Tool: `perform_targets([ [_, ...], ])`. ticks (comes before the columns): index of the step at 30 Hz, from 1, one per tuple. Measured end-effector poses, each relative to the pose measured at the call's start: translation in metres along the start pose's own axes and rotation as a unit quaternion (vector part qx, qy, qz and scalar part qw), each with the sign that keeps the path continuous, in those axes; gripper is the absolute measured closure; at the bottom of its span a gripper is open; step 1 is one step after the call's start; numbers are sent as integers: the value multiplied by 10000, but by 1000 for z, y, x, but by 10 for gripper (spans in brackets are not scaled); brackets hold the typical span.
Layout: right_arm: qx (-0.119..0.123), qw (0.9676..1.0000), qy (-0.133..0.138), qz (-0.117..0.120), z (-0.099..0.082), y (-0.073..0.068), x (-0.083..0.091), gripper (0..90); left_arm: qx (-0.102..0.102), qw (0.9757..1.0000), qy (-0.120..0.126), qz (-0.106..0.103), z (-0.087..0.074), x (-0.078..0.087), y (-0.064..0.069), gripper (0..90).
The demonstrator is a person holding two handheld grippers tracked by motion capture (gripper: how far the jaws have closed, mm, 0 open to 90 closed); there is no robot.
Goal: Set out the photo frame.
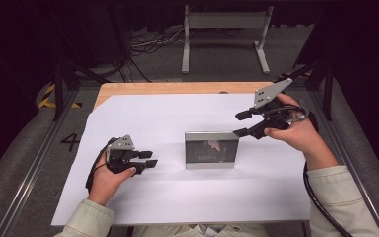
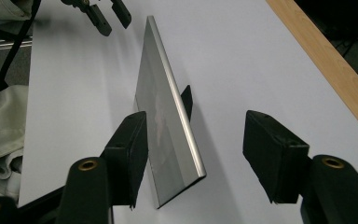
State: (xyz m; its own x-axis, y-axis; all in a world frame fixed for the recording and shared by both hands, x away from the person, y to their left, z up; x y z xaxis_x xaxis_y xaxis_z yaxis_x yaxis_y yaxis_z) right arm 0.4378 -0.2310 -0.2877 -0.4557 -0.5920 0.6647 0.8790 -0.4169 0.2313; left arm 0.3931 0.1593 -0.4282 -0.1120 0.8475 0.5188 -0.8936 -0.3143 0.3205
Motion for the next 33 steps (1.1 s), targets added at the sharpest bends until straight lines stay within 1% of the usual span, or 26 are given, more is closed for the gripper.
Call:
perform_targets([
  [1, -42, 10000, 7, -21, -2, 1, 2, 411, -33, 10000, -8, 15, 0, 1, -1, 576],
  [3, -98, 9999, 37, -45, -5, 2, 7, 408, -27, 10000, 5, 31, -1, 2, -1, 576],
  [6, -244, 9996, 68, -106, -11, 5, 14, 398, -16, 10000, 17, 48, -2, 3, -1, 576],
  [12, -449, 9986, 104, -252, -25, 11, 23, 384, -17, 10000, 44, 67, -2, 4, -2, 578],
  [15, -564, 9977, 122, -344, -33, 14, 26, 383, -73, 9998, 15, 175, -3, 4, -3, 580],
  [16, -620, 9973, 95, -390, -36, 14, 25, 381, -72, 9998, 23, 187, -3, 4, -3, 580],
  [17, -620, 9973, 95, -390, -36, 14, 25, 381, -72, 9998, 23, 187, -3, 4, -3, 580],
  [18, -713, 9963, 87, -465, -44, 14, 25, 381, -69, 9998, 48, 203, -3, 5, -4, 580],
  [19, -759, 9960, 100, -468, -46, 14, 24, 381, -76, 9997, 60, 238, -4, 6, -5, 580],
  [21, -830, 9952, 116, -505, -53, 15, 24, 381, -35, 9997, 75, 242, -4, 6, -5, 579],
  [28, -1013, 9933, 83, -547, -73, 14, 17, 369, -49, 9996, 66, 258, -5, 6, -7, 585],
  [30, -1058, 9928, 73, -551, -78, 13, 14, 365, -84, 9995, 53, 302, -5, 7, -8, 583],
  [33, -1119, 9921, 36, -561, -87, 12, 9, 361, -77, 9994, 49, 330, -6, 8, -9, 578],
])
Point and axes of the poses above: each handheld gripper's, and its own axes: x roughly backward along the jaws, z roughly out of its top, y roughly to its right, the point moved 3 cm from there along -x, roughly forward along the jaws, and after that the axes turned 13 degrees about -z, right-handed, at the moved point
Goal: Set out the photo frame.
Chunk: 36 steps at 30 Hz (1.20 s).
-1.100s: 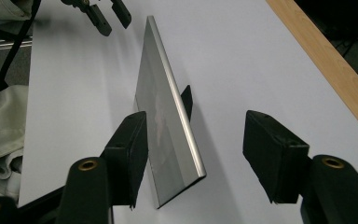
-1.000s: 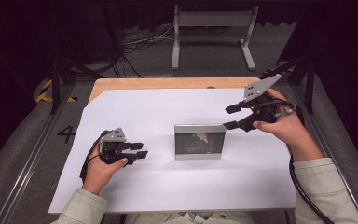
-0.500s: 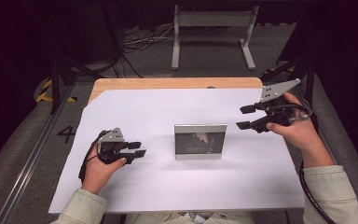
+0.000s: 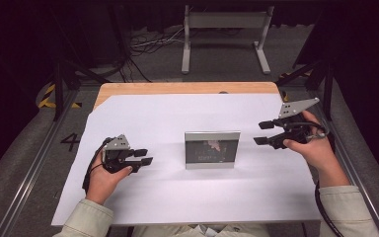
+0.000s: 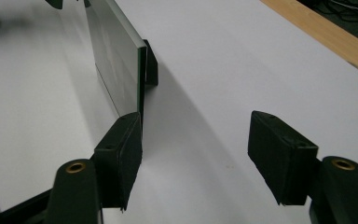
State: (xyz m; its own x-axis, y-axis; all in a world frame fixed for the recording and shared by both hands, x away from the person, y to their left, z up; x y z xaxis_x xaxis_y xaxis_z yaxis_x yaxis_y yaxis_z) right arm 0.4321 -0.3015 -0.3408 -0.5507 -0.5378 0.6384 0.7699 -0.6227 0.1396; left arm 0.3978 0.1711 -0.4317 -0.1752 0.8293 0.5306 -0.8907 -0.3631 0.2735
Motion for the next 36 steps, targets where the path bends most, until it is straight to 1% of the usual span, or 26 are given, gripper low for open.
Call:
perform_targets([
  [4, -57, 10000, 1, -62, -8, -1, -4, 354, 23, 10000, 19, -1, 0, 0, 0, 572],
  [6, -130, 9999, 35, -50, -12, -2, -6, 352, 29, 10000, 18, -2, 0, 0, 0, 571],
  [16, -203, 9997, -28, -92, -26, -7, -16, 344, 19, 10000, 32, 7, 0, 0, -1, 568],
  [20, -240, 9997, -22, -73, -30, -9, -19, 340, 19, 10000, 33, 14, 0, 0, -1, 561],
  [26, -253, 9996, -127, -59, -35, -11, -23, 337, 50, 10000, 48, 15, 0, 0, -1, 560],
  [27, -247, 9995, -164, -62, -36, -11, -24, 338, 30, 10000, 51, 34, 0, 1, -1, 560],
  [28, -238, 9995, -188, -73, -37, -11, -24, 338, 56, 10000, 47, 22, 0, 1, -1, 559],
  [30, -244, 9994, -248, -85, -39, -12, -25, 338, 62, 10000, 56, 50, 0, 1, -2, 557],
  [33, -262, 9992, -275, -107, -43, -12, -26, 342, 166, 9998, 11, 89, -2, 0, -4, 538],
  [34, -280, 9992, -269, -121, -45, -11, -26, 342, 184, 9997, -20, 127, -2, 0, -5, 533],
  [35, -297, 9991, -275, -128, -46, -11, -26, 341, 150, 9997, -65, 184, -3, 1, -6, 531],
  [36, -307, 9991, -271, -146, -47, -11, -26, 341, 177, 9995, -78, 234, -4, 1, -7, 528],
])
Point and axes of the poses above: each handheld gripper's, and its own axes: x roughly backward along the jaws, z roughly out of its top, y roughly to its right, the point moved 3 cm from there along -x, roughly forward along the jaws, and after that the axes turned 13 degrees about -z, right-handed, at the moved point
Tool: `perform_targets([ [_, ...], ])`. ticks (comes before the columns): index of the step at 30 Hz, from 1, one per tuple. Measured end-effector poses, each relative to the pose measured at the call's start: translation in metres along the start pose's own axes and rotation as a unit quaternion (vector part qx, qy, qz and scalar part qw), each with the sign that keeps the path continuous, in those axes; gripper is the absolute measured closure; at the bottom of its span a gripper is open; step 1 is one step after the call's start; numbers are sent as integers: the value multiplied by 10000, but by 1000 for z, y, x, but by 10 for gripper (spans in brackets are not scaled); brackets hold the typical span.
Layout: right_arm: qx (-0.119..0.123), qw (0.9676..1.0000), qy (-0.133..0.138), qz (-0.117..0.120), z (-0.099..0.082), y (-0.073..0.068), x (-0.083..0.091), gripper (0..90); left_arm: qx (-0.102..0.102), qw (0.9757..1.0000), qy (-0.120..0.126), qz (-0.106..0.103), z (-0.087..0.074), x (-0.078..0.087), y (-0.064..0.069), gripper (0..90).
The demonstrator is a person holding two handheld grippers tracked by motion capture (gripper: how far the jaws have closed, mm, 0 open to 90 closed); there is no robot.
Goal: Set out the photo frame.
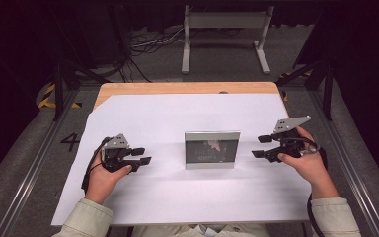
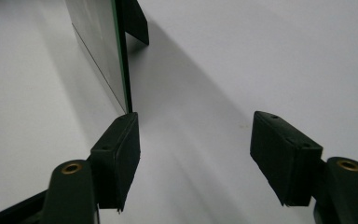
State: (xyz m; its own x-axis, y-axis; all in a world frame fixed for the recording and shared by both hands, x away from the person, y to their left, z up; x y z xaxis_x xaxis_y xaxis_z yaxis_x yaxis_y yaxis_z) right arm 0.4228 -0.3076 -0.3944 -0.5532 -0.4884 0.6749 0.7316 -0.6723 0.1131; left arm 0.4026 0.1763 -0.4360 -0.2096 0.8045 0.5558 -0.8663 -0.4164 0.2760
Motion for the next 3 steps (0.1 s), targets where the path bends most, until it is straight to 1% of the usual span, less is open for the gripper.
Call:
perform_targets([
  [1, -14, 10000, 2, -15, -2, 1, 0, 341, 17, 10000, 21, -26, 0, 1, -1, 524],
  [3, -62, 10000, 38, -36, -5, 1, 0, 341, 33, 10000, 88, 4, 0, 2, -2, 516],
])
Point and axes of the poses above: each handheld gripper's, and its own axes: x roughly backward along the jaws, z roughly out of its top, y roughly to its right, the point moved 3 cm from there along -x, roughly forward along the jaws, and after that the axes turned 13 degrees about -z, right-handed, at the moved point
